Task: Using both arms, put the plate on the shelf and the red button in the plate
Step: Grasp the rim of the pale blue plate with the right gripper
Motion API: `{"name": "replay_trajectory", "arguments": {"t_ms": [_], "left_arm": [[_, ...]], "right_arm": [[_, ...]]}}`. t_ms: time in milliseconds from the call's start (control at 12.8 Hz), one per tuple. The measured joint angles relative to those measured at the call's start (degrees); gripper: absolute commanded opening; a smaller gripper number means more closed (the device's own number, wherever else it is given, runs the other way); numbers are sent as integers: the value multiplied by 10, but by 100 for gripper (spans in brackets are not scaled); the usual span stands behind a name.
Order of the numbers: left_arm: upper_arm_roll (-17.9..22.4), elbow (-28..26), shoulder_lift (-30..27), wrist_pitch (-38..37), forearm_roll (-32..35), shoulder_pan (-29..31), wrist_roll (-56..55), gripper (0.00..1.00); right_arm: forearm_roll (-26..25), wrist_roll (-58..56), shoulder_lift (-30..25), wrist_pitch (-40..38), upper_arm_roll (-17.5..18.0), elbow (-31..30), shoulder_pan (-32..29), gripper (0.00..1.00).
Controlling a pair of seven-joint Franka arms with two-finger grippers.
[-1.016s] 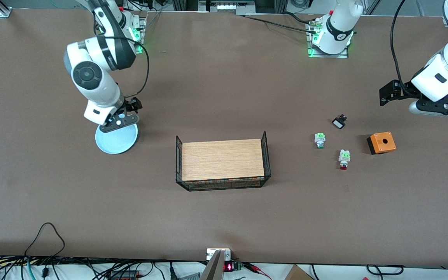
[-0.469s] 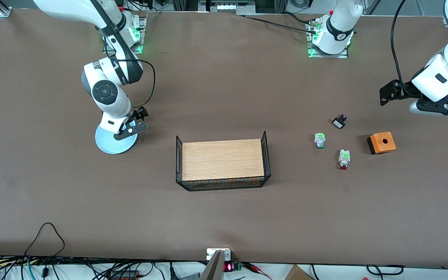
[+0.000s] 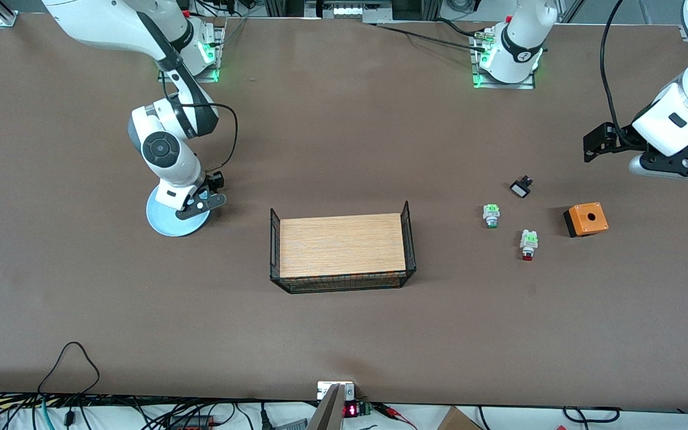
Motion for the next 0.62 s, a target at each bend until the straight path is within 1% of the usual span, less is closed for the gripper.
{"name": "replay_trajectory", "arguments": {"t_ms": [156,312,625], "left_arm": [[1,0,0,0,0,0,0,100],[2,0,1,-3,0,0,0,100],[1,0,1,-9,0,0,0,100]], "right_arm": [[0,0,1,3,0,-1,0,11],[0,0,1,4,0,-1,0,0],[-5,0,-5,4,0,-1,1,0]]}}
